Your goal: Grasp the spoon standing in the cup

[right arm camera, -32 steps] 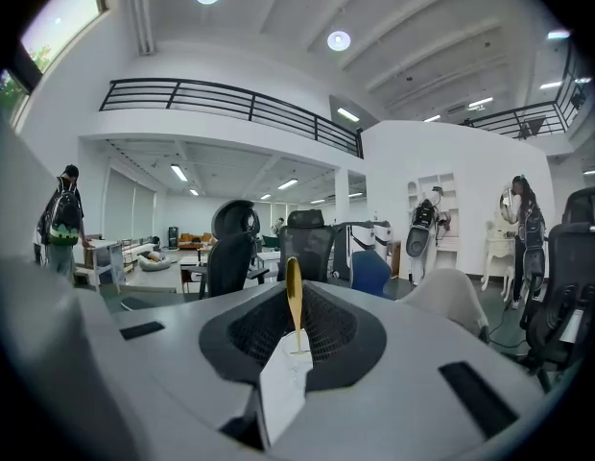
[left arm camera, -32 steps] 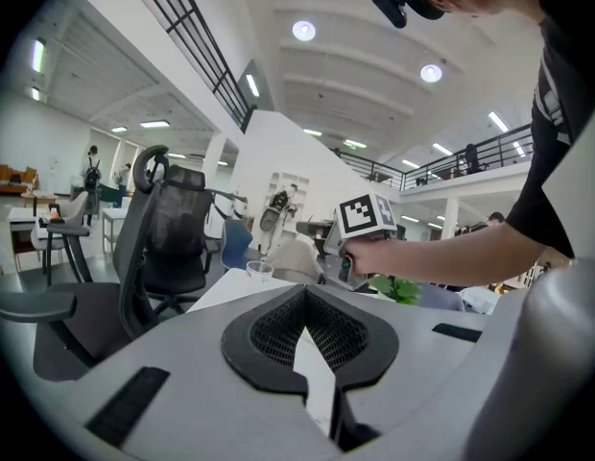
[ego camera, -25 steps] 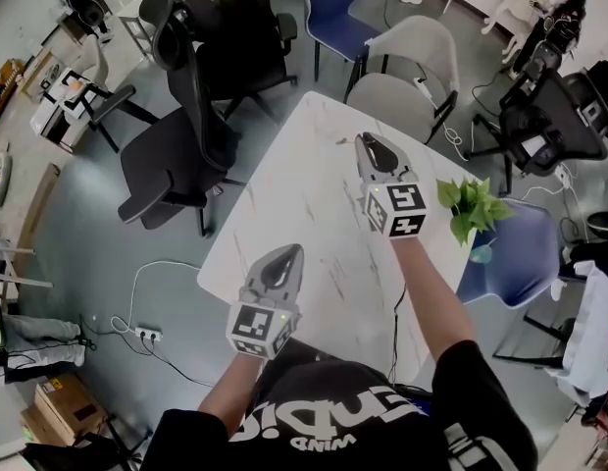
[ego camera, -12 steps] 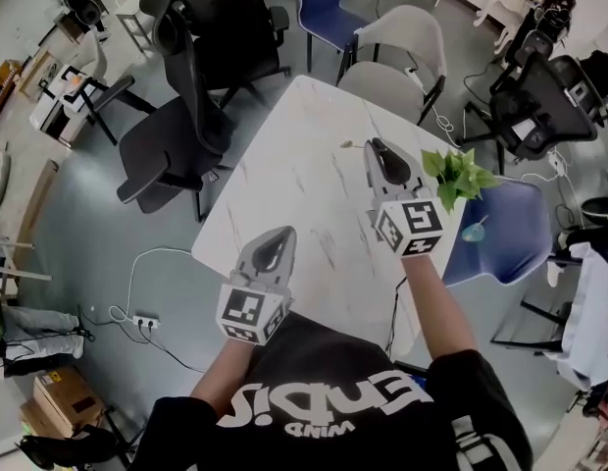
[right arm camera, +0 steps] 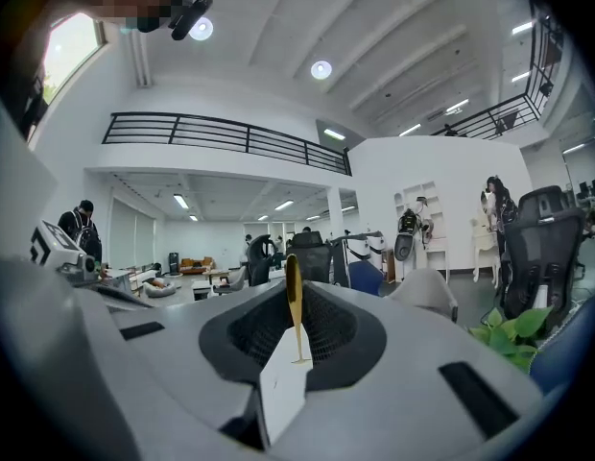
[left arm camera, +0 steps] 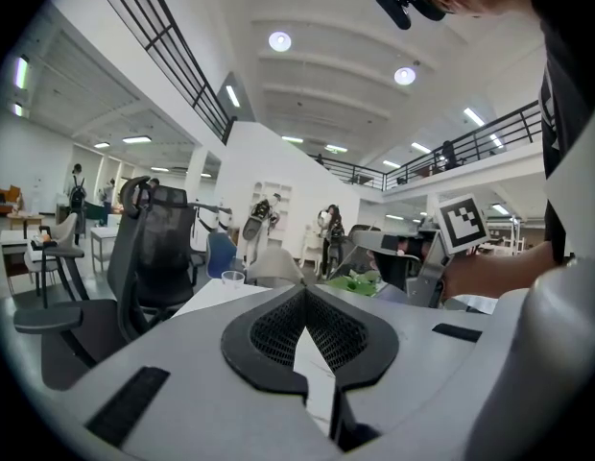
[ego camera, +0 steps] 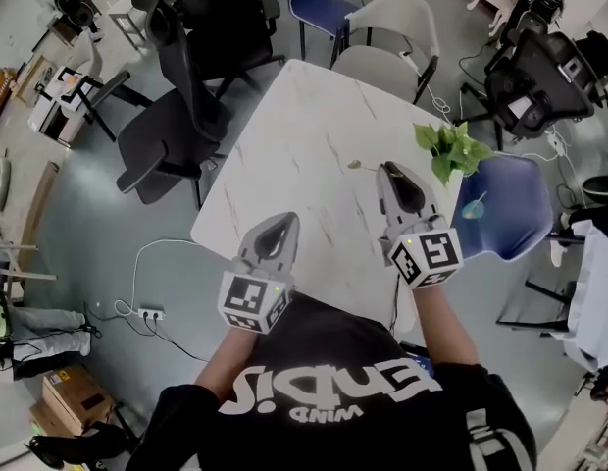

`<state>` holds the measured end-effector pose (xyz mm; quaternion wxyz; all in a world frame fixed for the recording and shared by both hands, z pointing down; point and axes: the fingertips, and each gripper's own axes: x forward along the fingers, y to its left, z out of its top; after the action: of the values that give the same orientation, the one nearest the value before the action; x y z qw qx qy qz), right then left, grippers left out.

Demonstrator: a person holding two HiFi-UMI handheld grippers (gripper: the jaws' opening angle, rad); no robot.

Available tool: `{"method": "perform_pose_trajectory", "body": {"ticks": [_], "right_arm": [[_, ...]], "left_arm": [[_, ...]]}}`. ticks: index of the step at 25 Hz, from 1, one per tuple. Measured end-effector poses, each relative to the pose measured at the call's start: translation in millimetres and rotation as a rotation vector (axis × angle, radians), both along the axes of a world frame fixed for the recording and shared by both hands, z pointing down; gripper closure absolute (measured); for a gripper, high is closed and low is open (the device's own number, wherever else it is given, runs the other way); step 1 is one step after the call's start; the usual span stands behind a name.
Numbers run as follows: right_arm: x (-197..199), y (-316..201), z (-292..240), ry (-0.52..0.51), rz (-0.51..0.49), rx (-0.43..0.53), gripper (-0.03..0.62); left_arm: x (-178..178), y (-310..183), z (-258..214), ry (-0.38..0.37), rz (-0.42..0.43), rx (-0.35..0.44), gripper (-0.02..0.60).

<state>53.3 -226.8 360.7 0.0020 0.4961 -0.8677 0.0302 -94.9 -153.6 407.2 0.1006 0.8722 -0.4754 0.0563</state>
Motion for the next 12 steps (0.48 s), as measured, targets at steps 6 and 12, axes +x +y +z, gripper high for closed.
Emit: {"method": "perform_pose_trajectory", "body": {"ticks": [6, 12], "right_arm": [[7.5, 39.6, 11.5, -0.005, 0.009, -0.026, 0.559], [4.6, 68.5, 30.4, -0.011, 0.005, -0.062, 0.559]], "left_arm": [[4.5, 7.0, -2.3, 0.004, 0.006, 0.007, 0.568], [8.7, 12.8, 2.4, 0.003, 0.003, 0.002, 0.568]]}}
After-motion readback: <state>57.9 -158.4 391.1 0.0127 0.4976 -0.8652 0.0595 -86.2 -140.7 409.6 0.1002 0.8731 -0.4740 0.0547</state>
